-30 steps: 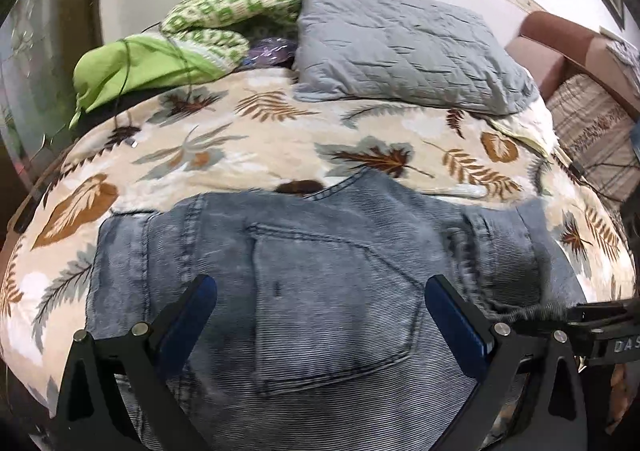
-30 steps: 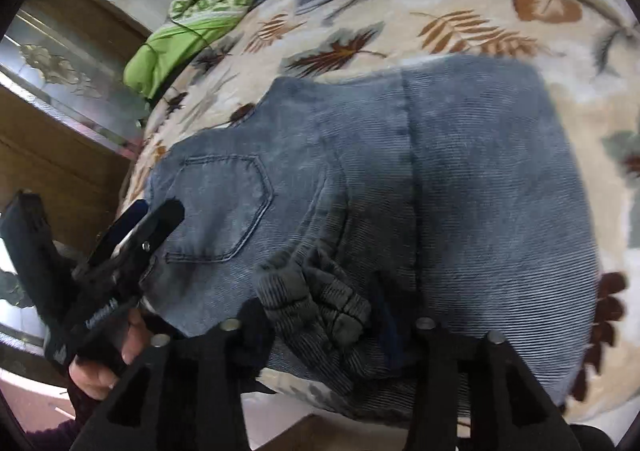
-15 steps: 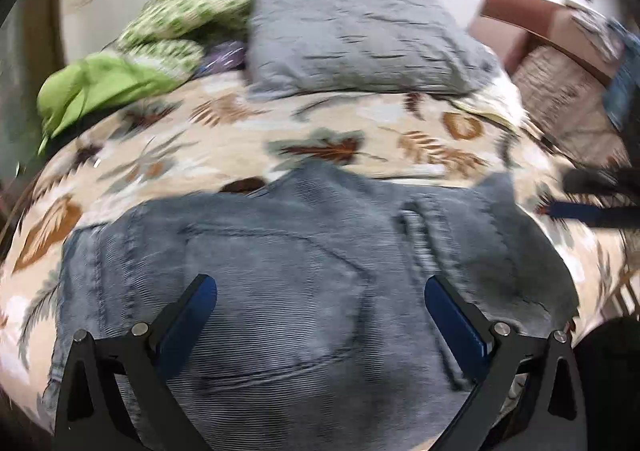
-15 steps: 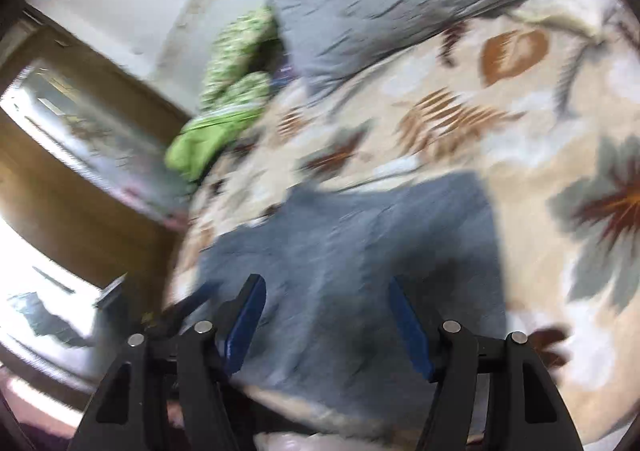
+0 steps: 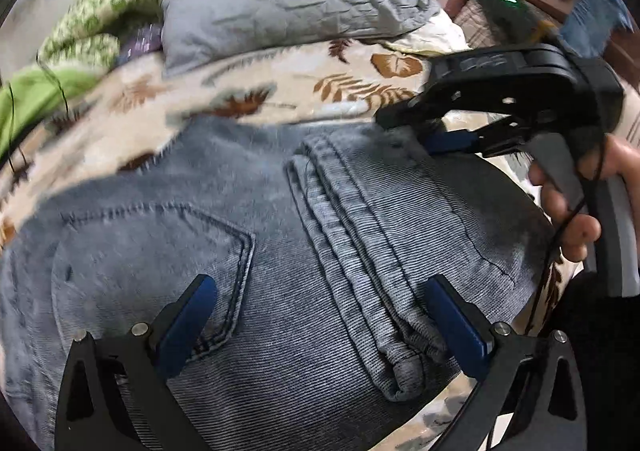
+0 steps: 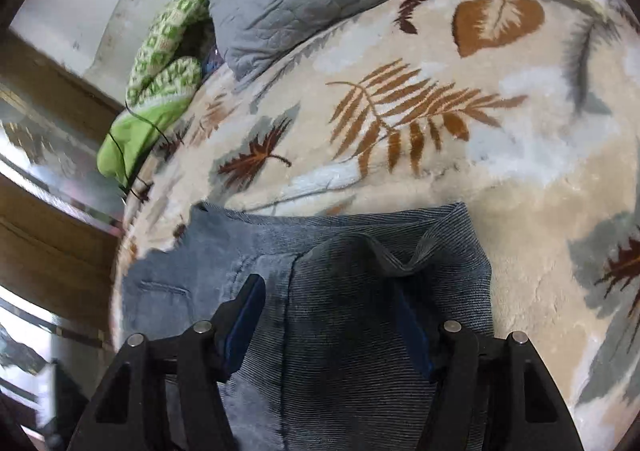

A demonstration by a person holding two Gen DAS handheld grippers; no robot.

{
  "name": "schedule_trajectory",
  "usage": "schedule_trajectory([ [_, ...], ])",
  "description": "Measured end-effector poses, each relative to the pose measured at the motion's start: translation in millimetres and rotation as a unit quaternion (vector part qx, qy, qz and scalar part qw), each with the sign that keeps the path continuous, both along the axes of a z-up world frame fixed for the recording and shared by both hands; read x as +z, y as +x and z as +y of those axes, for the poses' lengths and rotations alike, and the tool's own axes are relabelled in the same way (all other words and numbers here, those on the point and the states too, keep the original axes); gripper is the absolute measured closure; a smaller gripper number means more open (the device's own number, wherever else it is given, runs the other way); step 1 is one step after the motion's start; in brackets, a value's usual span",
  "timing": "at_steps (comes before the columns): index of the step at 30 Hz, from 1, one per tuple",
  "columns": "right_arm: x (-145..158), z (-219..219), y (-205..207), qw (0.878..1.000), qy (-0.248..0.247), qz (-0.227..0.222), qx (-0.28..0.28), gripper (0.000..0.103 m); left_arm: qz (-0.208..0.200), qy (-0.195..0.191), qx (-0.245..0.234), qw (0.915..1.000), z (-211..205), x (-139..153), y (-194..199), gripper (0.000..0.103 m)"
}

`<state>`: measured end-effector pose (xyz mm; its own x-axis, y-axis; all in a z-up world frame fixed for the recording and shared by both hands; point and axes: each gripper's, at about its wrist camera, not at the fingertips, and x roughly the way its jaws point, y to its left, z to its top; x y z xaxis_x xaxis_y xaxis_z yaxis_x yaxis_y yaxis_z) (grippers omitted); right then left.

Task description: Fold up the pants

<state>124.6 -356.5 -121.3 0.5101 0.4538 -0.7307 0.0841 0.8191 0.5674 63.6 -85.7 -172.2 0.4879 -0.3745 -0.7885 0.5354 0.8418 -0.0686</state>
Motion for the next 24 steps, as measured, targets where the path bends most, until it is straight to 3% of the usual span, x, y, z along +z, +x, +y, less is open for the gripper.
schedule_trajectory([
  [6, 26, -23, -35, 0.996, 0.032, -0.069, -0.049, 0.035, -0.001, -0.003, 0.031, 0.9995, 18, 1, -1, 0.000],
  [10, 27, -13, -63, 0.998, 0.007, -0.054, -0.035, 0.035, -0.014, 0.020, 0.039, 0.9989, 20, 0, -4, 0.000],
  [12, 25, -2, -77, 0.998, -0.021, -0.050, -0.027, 0.038, -0.021, 0.026, 0.039, 0.9987, 19, 1, -5, 0.000],
  [16, 17, 24, -103, 0.995, -0.091, -0.039, -0.002, 0.061, -0.023, 0.018, 0.047, 0.9985, 23, 5, -5, 0.000],
  [18, 5, 36, -109, 0.993, -0.118, -0.019, 0.008, 0.060, -0.022, 0.013, 0.049, 0.9985, 25, 6, -5, 0.000],
  [22, 6, 65, -117, 0.974, -0.222, -0.032, 0.043, 0.061, -0.026, 0.021, 0.052, 0.9981, 24, 4, -6, 0.000],
  [24, 7, 70, -119, 0.970, -0.235, -0.031, 0.056, 0.061, -0.033, 0.016, 0.056, 0.9977, 25, 8, -8, 0.000],
])
